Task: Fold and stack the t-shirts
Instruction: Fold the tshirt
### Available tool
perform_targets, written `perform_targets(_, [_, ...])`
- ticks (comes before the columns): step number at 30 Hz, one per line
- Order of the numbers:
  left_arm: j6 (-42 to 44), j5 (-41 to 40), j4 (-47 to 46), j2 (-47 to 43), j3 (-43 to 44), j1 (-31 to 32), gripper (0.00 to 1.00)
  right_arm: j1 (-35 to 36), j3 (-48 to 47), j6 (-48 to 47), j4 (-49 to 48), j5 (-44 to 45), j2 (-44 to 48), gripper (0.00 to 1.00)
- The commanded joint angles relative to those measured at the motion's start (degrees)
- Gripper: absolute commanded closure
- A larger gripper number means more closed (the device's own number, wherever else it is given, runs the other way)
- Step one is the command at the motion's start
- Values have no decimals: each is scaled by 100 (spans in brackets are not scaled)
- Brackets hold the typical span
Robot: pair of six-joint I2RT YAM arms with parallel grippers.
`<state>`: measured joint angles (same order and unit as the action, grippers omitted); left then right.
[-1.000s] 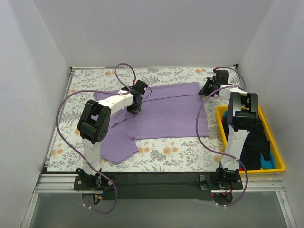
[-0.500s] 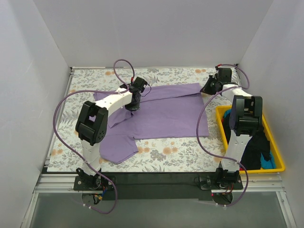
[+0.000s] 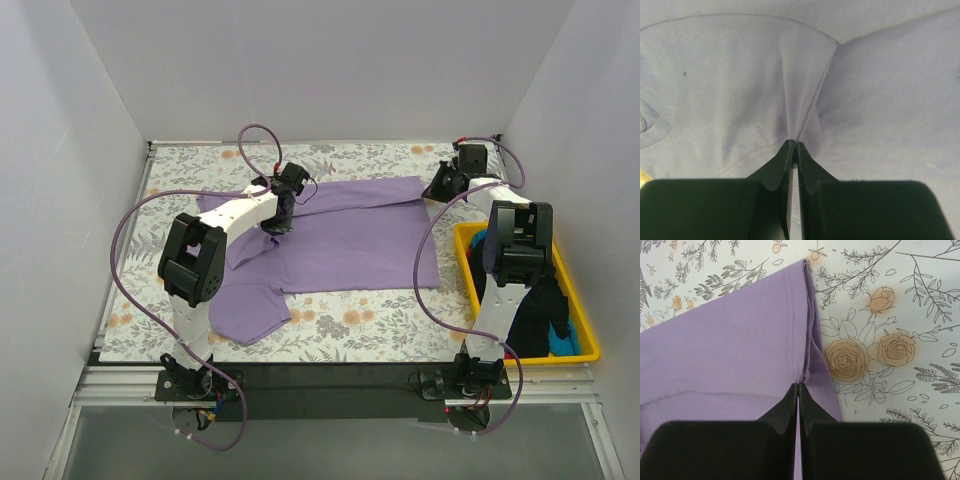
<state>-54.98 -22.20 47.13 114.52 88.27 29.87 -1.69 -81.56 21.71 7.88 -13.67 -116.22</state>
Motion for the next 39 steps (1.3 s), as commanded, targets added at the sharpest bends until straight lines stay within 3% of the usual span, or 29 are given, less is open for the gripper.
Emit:
perform_targets(1, [-74, -276, 252, -501, 226, 28, 100, 11, -44, -45, 196, 128, 328, 99])
perform_targets(15, [-127, -84, 261, -414, -72, 10, 100, 11, 343, -62, 302, 110, 215, 99])
perform_targets(18, [-144, 40, 270, -264, -108, 19, 100, 11, 237, -115, 293, 58, -23, 89])
perform_targets(19, [-162, 101, 296, -255, -108, 10, 100, 11, 176, -132, 302, 49, -49, 82])
perform_targets(22, [-294, 189, 218, -438, -82, 10, 81, 11, 97, -211, 293, 5, 47, 71])
perform_targets(23, [-329, 215, 165, -518, -91, 2, 61, 11, 53, -246, 302, -13, 73, 68])
perform_targets(24, [-416, 242, 121, -623, -82, -16, 54, 11, 18, -247, 293, -21, 108, 66])
perform_targets(27, [-627, 347, -46, -1001, -152, -252, 44, 11, -167, -264, 284, -144, 188, 61])
perform_targets(30, [-1153, 540, -449, -1510, -678, -814, 44, 55, -378, -264, 205, -285, 161, 59])
perform_targets(34, [-1805, 1163, -1003, -2143, -1750, -2095, 46, 82, -448, -72, -286, -706, -5, 59])
perform_targets(39, [-2060, 1551, -1548, -2356, -2498, -2705, 51, 82, -685, 157, -735, -1085, -418, 59])
